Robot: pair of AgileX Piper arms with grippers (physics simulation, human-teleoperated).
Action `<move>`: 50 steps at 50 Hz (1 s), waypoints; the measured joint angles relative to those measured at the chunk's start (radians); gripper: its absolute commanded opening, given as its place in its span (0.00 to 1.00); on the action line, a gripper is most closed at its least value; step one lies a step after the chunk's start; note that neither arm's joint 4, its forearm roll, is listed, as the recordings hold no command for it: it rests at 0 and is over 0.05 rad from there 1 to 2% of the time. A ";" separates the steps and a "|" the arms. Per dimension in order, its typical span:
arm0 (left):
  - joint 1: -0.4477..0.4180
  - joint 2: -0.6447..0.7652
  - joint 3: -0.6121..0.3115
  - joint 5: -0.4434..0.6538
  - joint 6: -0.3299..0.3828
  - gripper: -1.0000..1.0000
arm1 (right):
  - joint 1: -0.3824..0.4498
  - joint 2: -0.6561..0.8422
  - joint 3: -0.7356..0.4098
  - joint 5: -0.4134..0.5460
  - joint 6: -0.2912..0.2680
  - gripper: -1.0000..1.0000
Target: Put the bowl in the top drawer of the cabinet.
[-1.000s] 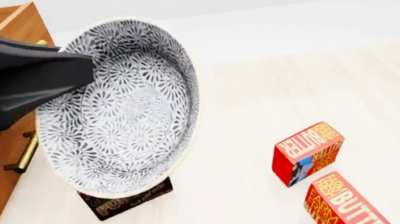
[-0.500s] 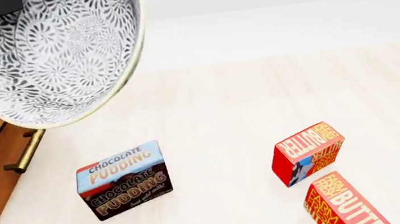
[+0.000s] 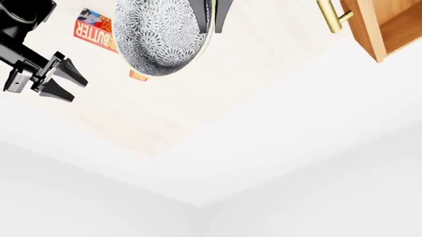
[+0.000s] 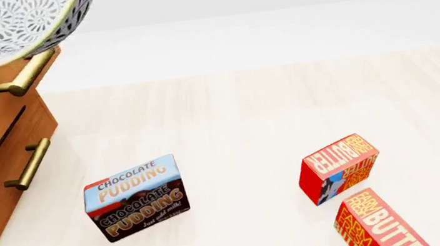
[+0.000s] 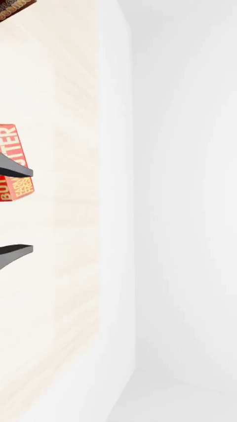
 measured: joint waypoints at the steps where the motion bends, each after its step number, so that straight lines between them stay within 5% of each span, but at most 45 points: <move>1: 0.003 0.001 -0.005 0.002 0.001 0.00 | 0.000 0.000 0.000 0.000 0.000 1.00; 30: 0.045 0.015 -0.088 0.034 0.017 0.00 | 0.000 -0.004 -0.001 -0.009 -0.004 1.00; 50: 0.140 0.098 -0.199 0.066 -0.057 0.00 | -0.001 -0.004 0.000 -0.009 0.000 1.00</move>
